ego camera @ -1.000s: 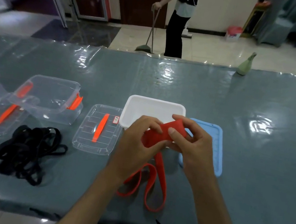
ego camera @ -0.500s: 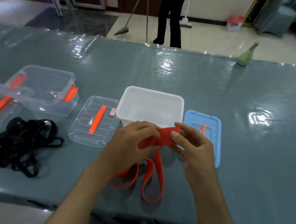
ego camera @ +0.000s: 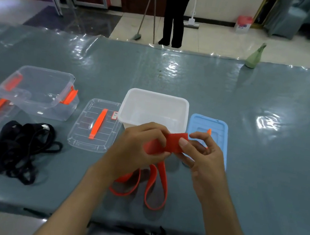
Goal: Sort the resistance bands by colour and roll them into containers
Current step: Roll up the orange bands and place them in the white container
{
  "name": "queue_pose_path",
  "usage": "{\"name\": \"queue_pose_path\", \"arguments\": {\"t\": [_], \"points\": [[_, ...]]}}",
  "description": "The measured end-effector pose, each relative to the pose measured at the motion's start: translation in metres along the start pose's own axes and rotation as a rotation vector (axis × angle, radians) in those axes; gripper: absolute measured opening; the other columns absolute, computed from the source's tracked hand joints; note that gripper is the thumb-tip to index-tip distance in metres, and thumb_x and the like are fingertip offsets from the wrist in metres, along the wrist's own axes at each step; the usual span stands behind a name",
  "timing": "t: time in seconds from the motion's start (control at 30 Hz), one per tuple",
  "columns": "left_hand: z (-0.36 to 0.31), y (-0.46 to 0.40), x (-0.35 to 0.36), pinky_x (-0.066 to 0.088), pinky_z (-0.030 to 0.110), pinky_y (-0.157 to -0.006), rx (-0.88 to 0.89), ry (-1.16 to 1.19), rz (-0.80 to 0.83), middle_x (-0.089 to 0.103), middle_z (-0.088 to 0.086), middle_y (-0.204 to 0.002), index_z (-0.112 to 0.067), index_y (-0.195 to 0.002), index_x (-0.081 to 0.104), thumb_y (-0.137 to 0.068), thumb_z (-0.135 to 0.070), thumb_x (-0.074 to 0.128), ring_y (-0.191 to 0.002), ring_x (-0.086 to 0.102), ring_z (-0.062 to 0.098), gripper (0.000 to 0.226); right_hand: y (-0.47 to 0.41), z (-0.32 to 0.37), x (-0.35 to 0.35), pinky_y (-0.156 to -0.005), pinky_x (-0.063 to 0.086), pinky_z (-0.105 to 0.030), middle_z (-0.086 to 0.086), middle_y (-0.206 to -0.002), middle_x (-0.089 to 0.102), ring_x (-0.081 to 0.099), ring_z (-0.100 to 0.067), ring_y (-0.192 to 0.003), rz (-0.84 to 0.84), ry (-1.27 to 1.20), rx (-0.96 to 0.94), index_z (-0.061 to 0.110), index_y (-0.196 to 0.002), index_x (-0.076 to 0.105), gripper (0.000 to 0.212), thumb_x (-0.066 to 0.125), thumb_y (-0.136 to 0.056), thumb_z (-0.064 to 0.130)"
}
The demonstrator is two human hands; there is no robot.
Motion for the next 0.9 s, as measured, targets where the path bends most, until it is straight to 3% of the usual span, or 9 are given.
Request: {"name": "queue_pose_path", "arguments": {"t": [0.1, 0.23, 0.3, 0.43, 0.57, 0.77, 0.9], "points": [[-0.001, 0.000, -0.001, 0.057, 0.032, -0.094, -0.009, 0.071, -0.070, 0.073, 0.003, -0.112, -0.005, -0.089, 0.070, -0.076, -0.007, 0.093, -0.107, 0.071, 0.015, 0.027, -0.002, -0.017, 0.001, -0.070, 0.064, -0.027, -0.011, -0.083, 0.076, 0.077, -0.018, -0.073, 0.019, -0.237, 0.202, 0.011, -0.093, 0.063, 0.032, 0.081, -0.068, 0.020], [0.000, -0.003, 0.002, 0.057, 0.033, -0.095, -0.024, 0.126, -0.164, 0.075, 0.003, -0.111, -0.004, -0.088, 0.072, -0.076, -0.010, 0.093, -0.108, 0.072, 0.016, 0.025, -0.002, -0.032, 0.003, -0.073, 0.063, -0.025, -0.012, -0.090, 0.073, 0.071, -0.019, -0.082, 0.007, -0.226, 0.330, 0.003, -0.100, 0.068, 0.023, 0.070, -0.084, 0.019], [0.004, -0.003, 0.008, 0.059, 0.038, -0.096, -0.096, 0.214, -0.210, 0.076, 0.004, -0.114, -0.004, -0.089, 0.074, -0.077, -0.012, 0.092, -0.112, 0.072, 0.018, 0.023, -0.002, -0.033, 0.006, -0.067, 0.061, -0.022, -0.010, -0.087, 0.074, 0.072, -0.016, -0.077, -0.014, -0.240, 0.337, 0.003, -0.096, 0.073, 0.015, 0.067, -0.090, 0.016], [0.017, 0.007, 0.017, 0.059, 0.049, -0.097, -0.185, 0.329, -0.246, 0.076, 0.007, -0.119, -0.002, -0.091, 0.072, -0.080, -0.009, 0.089, -0.117, 0.072, 0.023, 0.021, -0.006, -0.031, 0.015, -0.064, 0.060, -0.020, -0.007, -0.083, 0.078, 0.075, -0.011, -0.072, -0.002, -0.267, 0.310, 0.009, -0.083, 0.083, 0.021, 0.067, -0.093, 0.019], [0.024, 0.014, 0.012, 0.051, 0.034, -0.108, -0.250, 0.457, -0.206, 0.069, 0.011, -0.136, 0.002, -0.101, 0.069, -0.078, 0.002, 0.087, -0.132, 0.063, 0.023, 0.029, -0.010, -0.029, 0.026, -0.062, 0.060, -0.020, -0.006, -0.081, 0.078, 0.075, -0.010, -0.071, 0.054, -0.303, 0.316, 0.010, -0.080, 0.084, 0.034, 0.058, -0.101, 0.018], [0.031, 0.014, 0.007, 0.054, 0.034, -0.101, -0.325, 0.554, -0.257, 0.073, 0.007, -0.123, -0.010, -0.099, 0.073, -0.081, 0.001, 0.084, -0.121, 0.069, 0.027, 0.024, -0.019, -0.030, 0.035, -0.070, 0.061, -0.025, -0.010, -0.087, 0.076, 0.073, -0.015, -0.077, 0.118, -0.262, 0.354, 0.007, -0.088, 0.082, 0.025, 0.062, -0.096, 0.021], [0.039, 0.015, -0.003, 0.056, 0.028, -0.096, -0.356, 0.568, -0.309, 0.077, 0.002, -0.115, -0.010, -0.098, 0.077, -0.081, -0.002, 0.084, -0.113, 0.073, 0.022, 0.020, -0.026, -0.027, 0.035, -0.091, 0.057, -0.035, -0.016, -0.103, 0.076, 0.073, -0.027, -0.099, 0.167, -0.093, 0.254, 0.003, -0.106, 0.077, 0.030, 0.070, -0.086, 0.024]]}}
Point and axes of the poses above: each hand's wrist, its own y-axis away from the middle knuckle, its own x-axis out of the palm, z = x × y, the point moved 4 cm from there along -y, towards the middle knuckle
